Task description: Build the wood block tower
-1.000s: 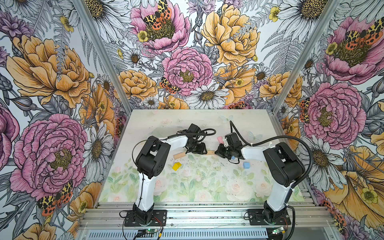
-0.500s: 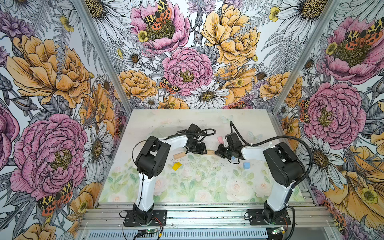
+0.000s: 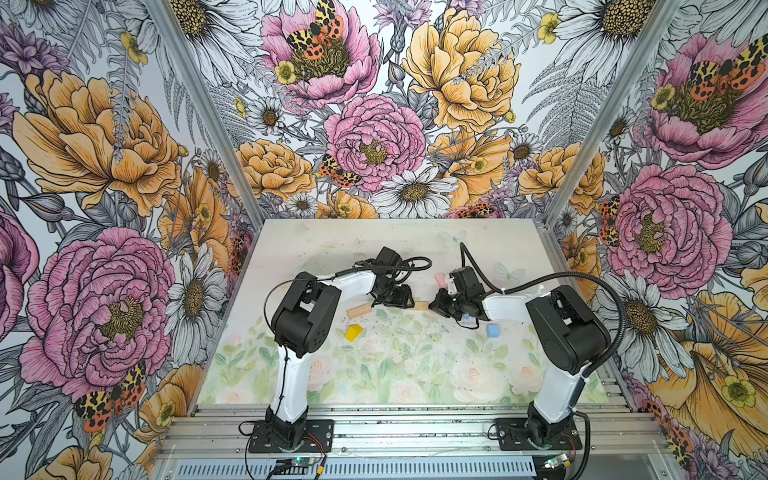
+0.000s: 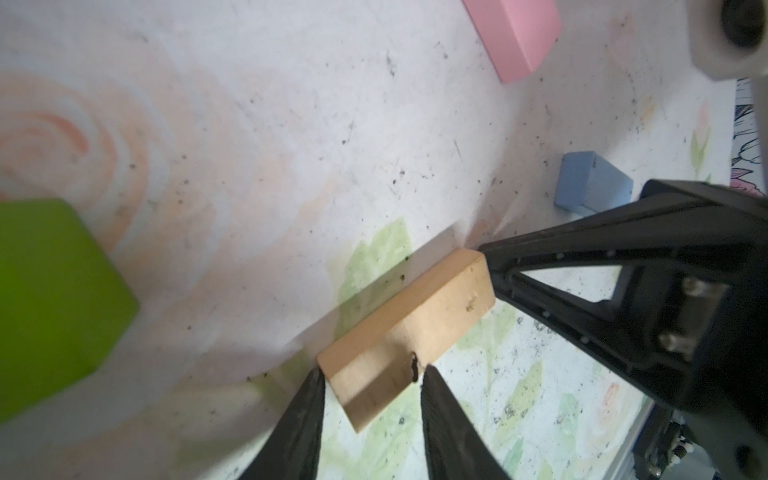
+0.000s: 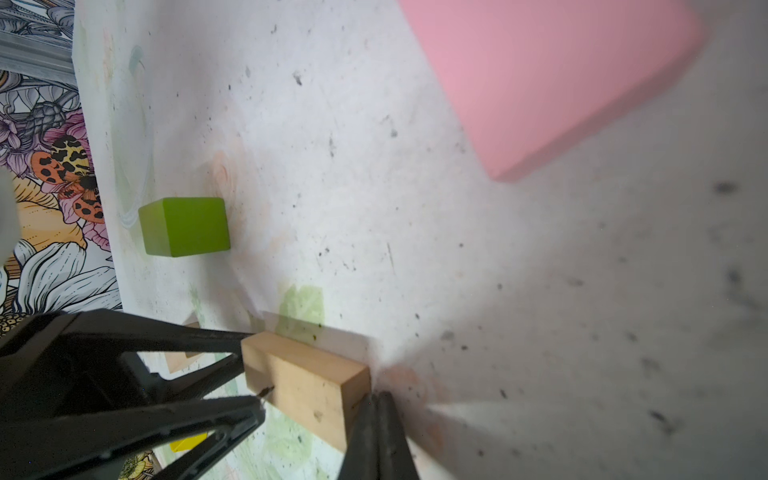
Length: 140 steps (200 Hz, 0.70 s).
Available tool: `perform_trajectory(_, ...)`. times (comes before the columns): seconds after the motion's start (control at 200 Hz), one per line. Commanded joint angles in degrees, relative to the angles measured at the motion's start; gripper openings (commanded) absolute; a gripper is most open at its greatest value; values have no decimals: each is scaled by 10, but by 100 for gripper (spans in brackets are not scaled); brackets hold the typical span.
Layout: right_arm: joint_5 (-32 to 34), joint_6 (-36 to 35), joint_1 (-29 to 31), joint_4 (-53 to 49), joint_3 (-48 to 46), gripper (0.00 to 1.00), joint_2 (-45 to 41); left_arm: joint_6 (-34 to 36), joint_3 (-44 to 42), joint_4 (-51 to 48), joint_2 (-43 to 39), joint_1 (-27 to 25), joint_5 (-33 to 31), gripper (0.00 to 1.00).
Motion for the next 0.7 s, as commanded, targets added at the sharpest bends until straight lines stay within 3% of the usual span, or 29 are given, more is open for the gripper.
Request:
perform_trajectory(0.0,4,-6,6,-17,-5,0,-15,-3,1,-6,-16,0,-12,41)
perform_trajectory(0.696,27,-28,-6,-56,0,0,-49,-2,-21,-10,-46,18,-28,44)
